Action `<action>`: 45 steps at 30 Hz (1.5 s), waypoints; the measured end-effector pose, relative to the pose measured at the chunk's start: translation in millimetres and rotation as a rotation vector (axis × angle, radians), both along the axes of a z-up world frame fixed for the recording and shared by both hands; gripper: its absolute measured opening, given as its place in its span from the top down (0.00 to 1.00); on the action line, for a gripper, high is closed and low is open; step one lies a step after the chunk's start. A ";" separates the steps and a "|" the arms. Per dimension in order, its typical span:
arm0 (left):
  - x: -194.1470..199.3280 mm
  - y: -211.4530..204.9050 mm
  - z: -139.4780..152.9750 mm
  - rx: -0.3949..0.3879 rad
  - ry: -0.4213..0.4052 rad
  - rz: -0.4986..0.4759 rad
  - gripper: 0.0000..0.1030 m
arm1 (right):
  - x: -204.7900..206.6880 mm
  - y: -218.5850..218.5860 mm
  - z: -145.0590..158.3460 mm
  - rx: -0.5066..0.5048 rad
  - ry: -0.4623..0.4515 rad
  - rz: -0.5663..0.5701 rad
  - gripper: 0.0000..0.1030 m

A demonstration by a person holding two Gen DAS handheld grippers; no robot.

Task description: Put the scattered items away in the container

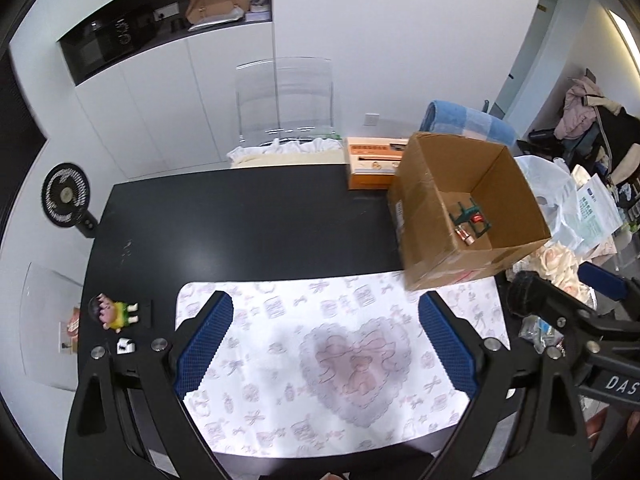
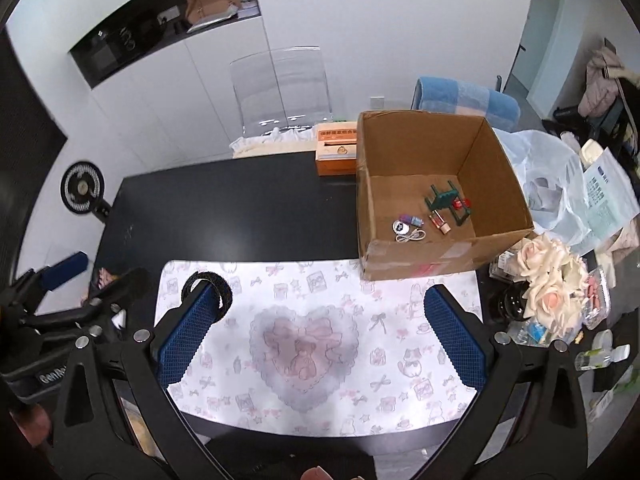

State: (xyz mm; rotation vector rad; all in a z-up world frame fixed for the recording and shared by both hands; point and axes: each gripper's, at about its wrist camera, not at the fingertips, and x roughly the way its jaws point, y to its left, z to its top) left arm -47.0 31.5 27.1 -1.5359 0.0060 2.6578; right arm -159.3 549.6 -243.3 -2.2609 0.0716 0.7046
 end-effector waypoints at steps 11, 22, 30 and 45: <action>42.6 -40.6 -3.1 0.005 -0.040 0.057 0.10 | -7.7 -48.3 0.8 -0.052 0.000 0.038 0.00; 56.0 -53.7 -11.2 0.030 -0.075 0.068 0.10 | 5.3 -64.6 6.9 -0.099 -0.035 0.062 0.00; 61.9 -48.1 -13.2 0.004 -0.093 0.060 0.10 | 6.9 -62.3 11.1 -0.098 -0.048 0.070 0.00; 62.3 -40.8 -12.5 0.040 -0.104 0.058 0.10 | 5.6 -58.8 14.0 -0.098 -0.053 0.065 0.00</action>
